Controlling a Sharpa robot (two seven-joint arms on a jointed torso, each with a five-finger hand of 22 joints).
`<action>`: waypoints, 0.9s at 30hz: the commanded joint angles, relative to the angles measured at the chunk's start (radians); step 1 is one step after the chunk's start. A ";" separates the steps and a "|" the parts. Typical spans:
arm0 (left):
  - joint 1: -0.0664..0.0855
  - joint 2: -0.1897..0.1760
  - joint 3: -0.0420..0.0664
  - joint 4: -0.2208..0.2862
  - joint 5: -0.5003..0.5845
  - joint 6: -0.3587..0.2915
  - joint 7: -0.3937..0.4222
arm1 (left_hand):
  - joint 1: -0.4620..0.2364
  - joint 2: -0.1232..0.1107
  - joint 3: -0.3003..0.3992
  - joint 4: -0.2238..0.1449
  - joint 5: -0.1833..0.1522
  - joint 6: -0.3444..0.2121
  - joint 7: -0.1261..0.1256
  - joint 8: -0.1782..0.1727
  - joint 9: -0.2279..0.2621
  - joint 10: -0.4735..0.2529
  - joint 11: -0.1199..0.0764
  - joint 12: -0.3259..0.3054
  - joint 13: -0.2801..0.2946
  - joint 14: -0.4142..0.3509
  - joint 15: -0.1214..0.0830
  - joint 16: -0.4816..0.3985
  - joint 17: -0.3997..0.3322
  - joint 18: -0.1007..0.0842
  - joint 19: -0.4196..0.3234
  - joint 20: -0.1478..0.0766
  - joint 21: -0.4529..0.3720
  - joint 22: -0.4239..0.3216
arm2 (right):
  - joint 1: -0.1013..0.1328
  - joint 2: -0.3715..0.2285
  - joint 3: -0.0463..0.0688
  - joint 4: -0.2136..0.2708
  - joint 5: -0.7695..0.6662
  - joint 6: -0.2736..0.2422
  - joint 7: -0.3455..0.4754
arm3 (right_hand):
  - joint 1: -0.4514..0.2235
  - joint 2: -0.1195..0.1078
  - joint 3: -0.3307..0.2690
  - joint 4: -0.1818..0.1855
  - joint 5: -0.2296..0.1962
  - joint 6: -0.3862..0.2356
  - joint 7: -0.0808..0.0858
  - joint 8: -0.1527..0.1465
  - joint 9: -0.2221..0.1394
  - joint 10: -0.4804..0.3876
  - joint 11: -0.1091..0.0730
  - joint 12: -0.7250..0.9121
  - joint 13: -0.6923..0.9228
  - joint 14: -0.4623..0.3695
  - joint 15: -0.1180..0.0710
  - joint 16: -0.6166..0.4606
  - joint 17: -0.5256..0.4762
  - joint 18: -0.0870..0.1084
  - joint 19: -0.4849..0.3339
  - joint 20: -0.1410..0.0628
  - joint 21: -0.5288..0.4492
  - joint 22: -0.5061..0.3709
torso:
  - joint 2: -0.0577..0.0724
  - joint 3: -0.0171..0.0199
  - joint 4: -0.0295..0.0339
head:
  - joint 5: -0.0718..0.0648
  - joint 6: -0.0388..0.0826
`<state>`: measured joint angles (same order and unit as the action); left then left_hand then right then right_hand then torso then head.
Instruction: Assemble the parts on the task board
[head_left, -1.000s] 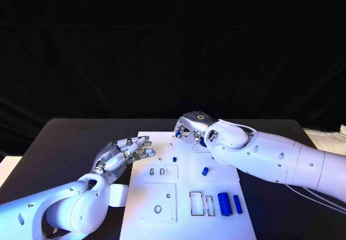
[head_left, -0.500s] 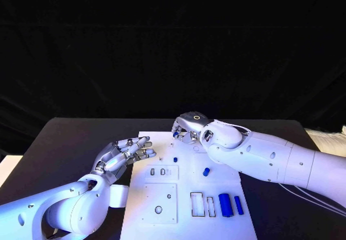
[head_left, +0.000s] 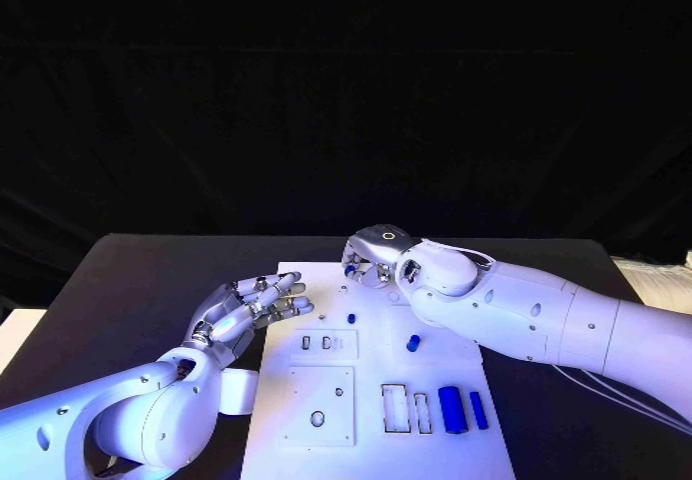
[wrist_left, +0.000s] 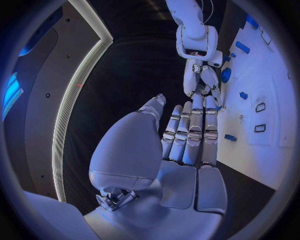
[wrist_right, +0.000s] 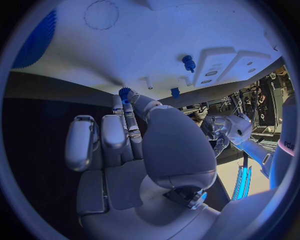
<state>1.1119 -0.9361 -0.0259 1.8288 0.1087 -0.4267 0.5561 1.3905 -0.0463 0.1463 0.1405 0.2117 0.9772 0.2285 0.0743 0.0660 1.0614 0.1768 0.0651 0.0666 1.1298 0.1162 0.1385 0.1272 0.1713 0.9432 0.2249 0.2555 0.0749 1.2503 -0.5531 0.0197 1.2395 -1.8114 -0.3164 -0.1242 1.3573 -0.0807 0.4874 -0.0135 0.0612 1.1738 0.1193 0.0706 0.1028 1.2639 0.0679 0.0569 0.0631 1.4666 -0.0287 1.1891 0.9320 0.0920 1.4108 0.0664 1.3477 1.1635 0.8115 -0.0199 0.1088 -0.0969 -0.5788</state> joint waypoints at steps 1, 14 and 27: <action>0.001 0.001 0.001 0.005 -0.006 0.021 0.004 | 0.002 0.012 0.000 -0.006 -0.002 -0.003 0.005 -0.004 -0.001 -0.009 -0.001 -0.002 -0.001 -0.001 0.007 -0.005 0.001 0.012 0.002 0.008 -0.006 -0.001 | -0.001 0.008 -0.001 -0.011 -0.028 0.043 -0.018 | -0.005 -0.009 0.004 0.004 -0.005 -0.005 0.005 -0.003 0.002 -0.003 -0.008 0.003 0.001 0.021 0.007 0.004 0.000 -0.014 -0.002 0.007 0.004 0.000 | 0.001 -0.0003 0.0002 | -0.001 0.000; 0.002 -0.001 0.001 0.006 -0.006 0.021 0.002 | 0.002 0.012 0.000 -0.006 -0.002 -0.003 0.005 -0.004 -0.001 -0.009 -0.001 -0.002 -0.001 -0.001 0.007 -0.005 0.001 0.012 0.002 0.008 -0.006 -0.001 | -0.001 0.028 -0.004 -0.034 -0.026 0.030 -0.037 | -0.042 -0.080 -0.018 0.036 -0.009 -0.188 0.016 -0.012 -0.040 -0.192 0.036 -0.001 -0.005 0.013 0.046 -0.008 -0.034 -0.001 -0.046 0.036 -0.034 -0.071 | 0.002 -0.0017 -0.0009 | 0.002 0.001; 0.002 -0.007 0.001 0.007 -0.006 0.023 0.001 | 0.002 0.012 -0.001 -0.007 -0.002 -0.004 0.006 -0.005 -0.001 -0.010 -0.001 -0.002 -0.001 -0.001 0.007 -0.006 0.001 0.012 0.002 0.008 -0.007 -0.002 | -0.003 -0.104 0.000 0.116 0.025 -0.062 -0.029 | -0.003 -0.065 -0.096 0.073 -0.012 -0.213 0.031 -0.001 -0.033 -0.221 0.041 0.024 0.004 0.008 0.053 -0.010 -0.050 0.003 -0.051 0.052 -0.040 -0.080 | 0.002 -0.0005 -0.0025 | 0.003 0.008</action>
<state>1.1130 -0.9424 -0.0258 1.8317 0.1085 -0.4252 0.5528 1.3947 -0.0421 0.1463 0.1405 0.2117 0.9772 0.2284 0.0743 0.0660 1.0576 0.1730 0.0651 0.0666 1.1298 0.1162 0.1385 0.1269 0.1712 0.9432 0.2249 0.2555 0.0742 1.2477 -0.6464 0.0186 1.3403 -1.8119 -0.3329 -0.1542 1.3480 -0.1446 0.3953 0.0604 0.0497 0.9581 0.1504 0.0691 0.0691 1.0410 0.1090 0.0771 0.0656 1.4681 0.0268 1.1810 0.8800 0.0921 1.3551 0.1146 1.3045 1.0832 0.8144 -0.0205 0.1073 -0.0947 -0.5728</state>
